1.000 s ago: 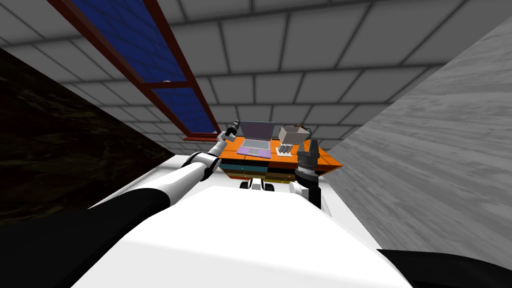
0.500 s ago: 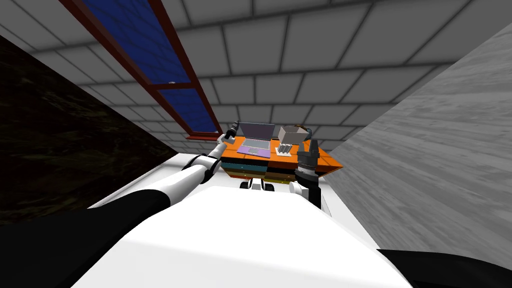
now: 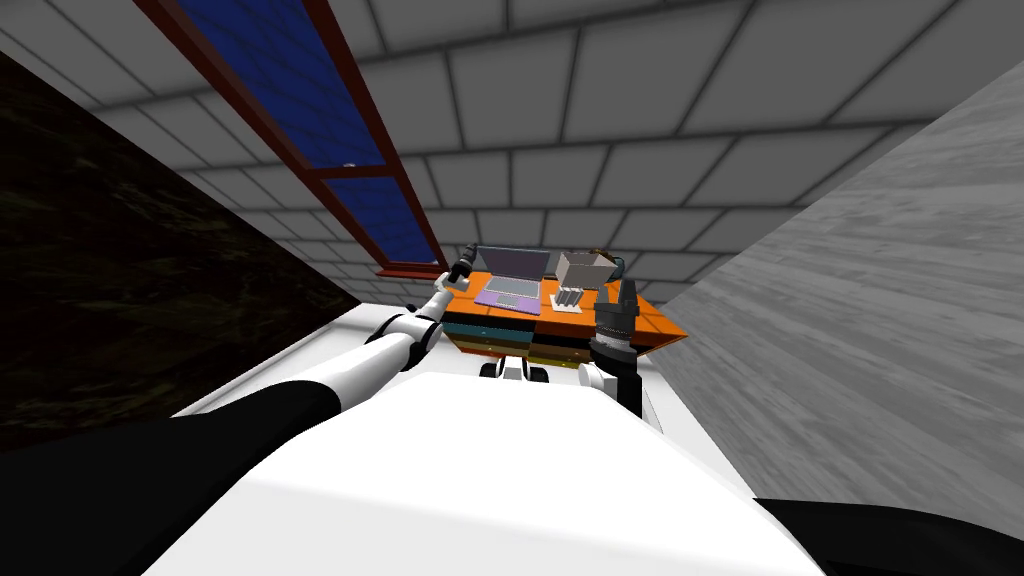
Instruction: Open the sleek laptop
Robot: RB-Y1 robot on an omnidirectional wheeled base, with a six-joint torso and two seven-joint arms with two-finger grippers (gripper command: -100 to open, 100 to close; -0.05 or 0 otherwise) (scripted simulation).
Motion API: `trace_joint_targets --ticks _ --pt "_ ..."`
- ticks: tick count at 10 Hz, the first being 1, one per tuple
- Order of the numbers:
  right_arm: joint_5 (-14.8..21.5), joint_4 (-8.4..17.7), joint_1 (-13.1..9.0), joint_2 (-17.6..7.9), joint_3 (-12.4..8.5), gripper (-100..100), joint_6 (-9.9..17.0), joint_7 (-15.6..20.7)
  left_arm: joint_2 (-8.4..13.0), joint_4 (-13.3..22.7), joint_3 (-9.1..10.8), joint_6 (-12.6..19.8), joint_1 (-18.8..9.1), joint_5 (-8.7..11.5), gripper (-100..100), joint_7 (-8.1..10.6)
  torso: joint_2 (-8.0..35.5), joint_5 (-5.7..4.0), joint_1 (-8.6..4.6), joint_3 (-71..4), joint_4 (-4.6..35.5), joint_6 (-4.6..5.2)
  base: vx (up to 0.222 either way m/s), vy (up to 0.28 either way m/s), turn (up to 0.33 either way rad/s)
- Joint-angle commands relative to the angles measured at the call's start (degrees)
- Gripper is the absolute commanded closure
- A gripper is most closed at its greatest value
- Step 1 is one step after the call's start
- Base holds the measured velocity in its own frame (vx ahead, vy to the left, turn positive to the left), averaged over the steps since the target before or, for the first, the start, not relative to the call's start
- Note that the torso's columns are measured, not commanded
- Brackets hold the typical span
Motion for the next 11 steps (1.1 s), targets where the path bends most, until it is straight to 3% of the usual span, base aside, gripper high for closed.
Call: trace_joint_targets --ticks 1,2,3,4,5,6,7,9,10,11 --pt "0.00 0.00 0.00 0.00 0.00 0 0.00 0.00 -1.37 -2.76 2.03 -3.55 4.01 -1.18 100 0.22 -0.09 0.00 -0.05 -0.04 -0.03 0.01 0.054 -0.008 -0.016" --pt "0.00 0.00 0.01 0.00 0.00 0 0.00 0.00 -2.74 -5.32 4.06 -5.60 6.06 -2.36 100 0.43 -0.16 0.01 -0.05 -0.10 -0.12 0.02 0.078 -0.020 -0.039" --pt "0.00 0.00 0.01 0.00 0.00 0 0.00 0.00 -2.74 -5.52 4.06 -7.06 8.02 -2.36 100 0.43 -0.22 -0.02 -0.15 -0.14 -0.12 0.08 0.068 -0.012 -0.022" --pt "0.00 0.00 0.01 0.00 0.00 0 0.00 0.00 -4.11 -8.28 6.08 -8.48 10.16 -3.55 100 0.65 -0.18 0.03 -0.12 -0.11 -0.25 0.09 0.064 -0.010 -0.043" --pt "0.00 0.00 0.01 0.00 0.00 0 0.00 0.00 -4.11 -8.28 6.08 -9.78 12.02 -3.55 100 0.65 -0.22 0.02 -0.13 -0.14 -0.22 0.15 0.059 -0.010 -0.021" --pt "0.00 0.00 0.01 0.00 0.00 0 0.00 0.00 -4.11 -8.28 6.08 -10.66 12.03 -3.55 100 0.65 -0.25 0.07 -0.12 -0.16 -0.35 0.14 0.018 -0.006 0.017" --pt "0.00 0.00 0.00 0.00 0.00 0 0.00 0.00 -5.48 -11.03 8.11 -12.71 14.55 -4.73 100 0.87 -0.33 0.08 -0.07 -0.23 -0.38 0.18 0.032 -0.012 -0.062" --pt "0.00 0.00 0.00 0.00 0.00 0 0.00 0.00 -5.48 -11.03 8.11 -14.22 16.05 -4.73 100 0.87 -0.43 0.04 -0.14 -0.27 -0.36 0.18 0.031 -0.008 -0.006" --pt "0.00 0.00 0.00 0.00 0.00 0 0.00 0.00 -6.84 -13.42 10.14 -17.39 18.23 -5.91 100 1.09 -0.42 0.06 -0.10 -0.27 -0.35 0.17 0.047 -0.011 -0.047" --pt "0.00 0.00 0.01 0.00 0.00 0 0.00 0.00 -6.84 -13.79 10.14 -17.77 20.06 -5.91 100 1.09 -0.39 0.03 -0.11 -0.24 -0.25 0.11 0.058 -0.014 -0.020"
